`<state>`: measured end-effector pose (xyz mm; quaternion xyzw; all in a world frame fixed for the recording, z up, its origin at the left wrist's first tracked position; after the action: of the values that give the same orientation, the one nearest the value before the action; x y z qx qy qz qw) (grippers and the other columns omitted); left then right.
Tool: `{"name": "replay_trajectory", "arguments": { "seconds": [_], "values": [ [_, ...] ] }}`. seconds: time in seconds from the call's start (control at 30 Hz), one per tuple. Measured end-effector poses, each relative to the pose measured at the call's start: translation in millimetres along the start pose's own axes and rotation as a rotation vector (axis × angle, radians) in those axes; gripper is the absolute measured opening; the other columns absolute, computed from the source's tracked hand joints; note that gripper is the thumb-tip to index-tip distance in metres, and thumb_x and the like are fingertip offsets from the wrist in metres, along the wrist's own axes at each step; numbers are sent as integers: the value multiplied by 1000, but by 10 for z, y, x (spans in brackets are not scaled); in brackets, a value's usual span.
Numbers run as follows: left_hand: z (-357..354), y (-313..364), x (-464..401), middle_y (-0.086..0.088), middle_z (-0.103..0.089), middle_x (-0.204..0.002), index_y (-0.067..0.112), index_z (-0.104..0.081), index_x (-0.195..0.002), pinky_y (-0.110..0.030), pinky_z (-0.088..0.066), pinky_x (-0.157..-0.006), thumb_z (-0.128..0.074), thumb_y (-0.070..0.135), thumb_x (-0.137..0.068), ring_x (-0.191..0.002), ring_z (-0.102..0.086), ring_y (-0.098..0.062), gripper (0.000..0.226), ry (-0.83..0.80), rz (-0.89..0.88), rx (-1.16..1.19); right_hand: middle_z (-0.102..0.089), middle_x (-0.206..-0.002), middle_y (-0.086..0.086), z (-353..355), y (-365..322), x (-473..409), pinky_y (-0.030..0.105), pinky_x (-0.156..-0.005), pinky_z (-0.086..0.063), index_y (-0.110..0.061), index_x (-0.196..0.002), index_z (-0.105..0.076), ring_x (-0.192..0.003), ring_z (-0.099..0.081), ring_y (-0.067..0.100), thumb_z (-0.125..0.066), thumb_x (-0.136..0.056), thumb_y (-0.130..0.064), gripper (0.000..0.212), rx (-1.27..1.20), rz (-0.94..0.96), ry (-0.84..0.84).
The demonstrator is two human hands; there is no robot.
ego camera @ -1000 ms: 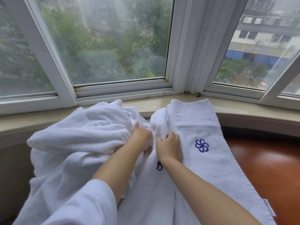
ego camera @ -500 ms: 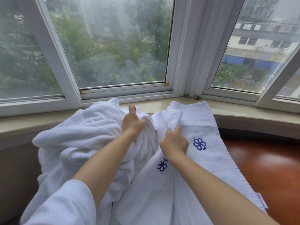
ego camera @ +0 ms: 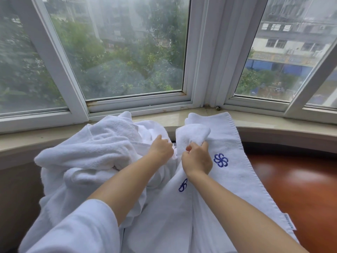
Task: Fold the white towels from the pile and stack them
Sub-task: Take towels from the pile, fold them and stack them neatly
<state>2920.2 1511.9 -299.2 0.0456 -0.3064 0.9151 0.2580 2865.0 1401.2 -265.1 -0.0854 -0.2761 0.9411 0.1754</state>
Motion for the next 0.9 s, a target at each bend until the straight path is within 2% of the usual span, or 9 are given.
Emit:
{"name": "replay_trajectory", "arguments": {
  "seconds": [0.13, 0.2, 0.27, 0.37, 0.47, 0.53, 0.6, 0.8, 0.9],
  "values": [
    [-197, 85, 19, 3, -60, -125, 38, -14, -151, -74, -1, -105, -37, 48, -91, -118, -52, -31, 65, -115, 12, 7, -43, -116, 3, -13, 42, -8, 24, -55, -30, -20, -99, -63, -70, -46, 20, -50, -89, -17, 18, 8, 14, 8],
    [-272, 198, 1, 2, -54, -133, 34, -5, -153, -78, 4, -102, -31, 67, -86, -125, -46, -35, 79, -159, 19, -57, -43, -115, 3, -20, 54, -2, 24, -53, -28, -20, -99, -63, -70, -46, 19, -49, -89, -17, 17, 9, 16, 12],
    [-299, 246, -31, -4, -43, -144, 26, -11, -153, -77, 0, -104, -37, 64, -88, -132, -38, -39, 80, -195, 54, -118, -43, -113, 3, -14, 73, -6, 23, -51, -26, -20, -99, -63, -70, -45, 19, -49, -89, -17, 18, 13, 17, 13],
    [-262, 251, -40, -9, -42, -141, 19, -33, -146, -70, -17, -107, -54, 43, -89, -127, -44, -38, 65, -220, 142, 5, -44, -111, 3, 31, 105, -8, 24, -54, -28, -21, -101, -64, -71, -43, 19, -49, -90, -18, 18, 30, 22, 20],
    [-165, 239, -71, -1, -59, -113, 20, -60, -105, -45, -41, -93, -55, 23, -82, -103, -57, -26, 23, -172, 156, 329, -44, -112, 5, 70, 143, -4, 26, -58, -32, -20, -103, -64, -75, -42, 20, -48, -91, -17, 19, 27, 18, 15],
    [-63, 9, -51, 5, -58, -84, 18, -52, -75, -28, -42, -69, -53, 17, -77, -77, -56, -18, 3, -94, 269, 622, -43, -113, 4, 111, 166, -6, 27, -60, -32, -19, -104, -64, -76, -42, 21, -48, -91, -16, 21, 8, 3, 13],
    [-31, -236, -6, 5, -52, -72, 19, -46, -67, -25, -38, -57, -53, 16, -73, -63, -49, -14, 10, -49, 382, 803, -42, -115, 5, 170, 182, -7, 28, -61, -32, -19, -106, -64, -78, -45, 22, -48, -92, -16, 21, -2, -7, 27],
    [-101, -522, 180, 2, -53, -62, 17, -50, -57, -24, -39, -55, -50, 12, -68, -63, -53, -20, 12, 97, 623, 1300, -42, -122, 9, 344, 108, -3, 29, -61, -32, -17, -118, -63, -92, -57, 30, -45, -94, -10, 31, 26, 38, 90],
    [-225, -717, 387, -4, -59, -62, 13, -55, -59, -31, -51, -65, -50, 11, -67, -67, -59, -25, 10, 223, 898, 1677, -42, -123, 9, 428, 26, 5, 30, -60, -32, -15, -120, -62, -94, -57, 29, -45, -93, -6, 33, 20, 73, 144]
  ]
}}
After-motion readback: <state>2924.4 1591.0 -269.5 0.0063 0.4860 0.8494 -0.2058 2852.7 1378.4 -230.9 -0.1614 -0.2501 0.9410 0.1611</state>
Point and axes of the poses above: each hand's wrist, its own x-axis away from the middle knuckle, its own z-axis out of the back of the hand, y = z × x, the point moved 9 cm from there along -x, towards the middle knuckle
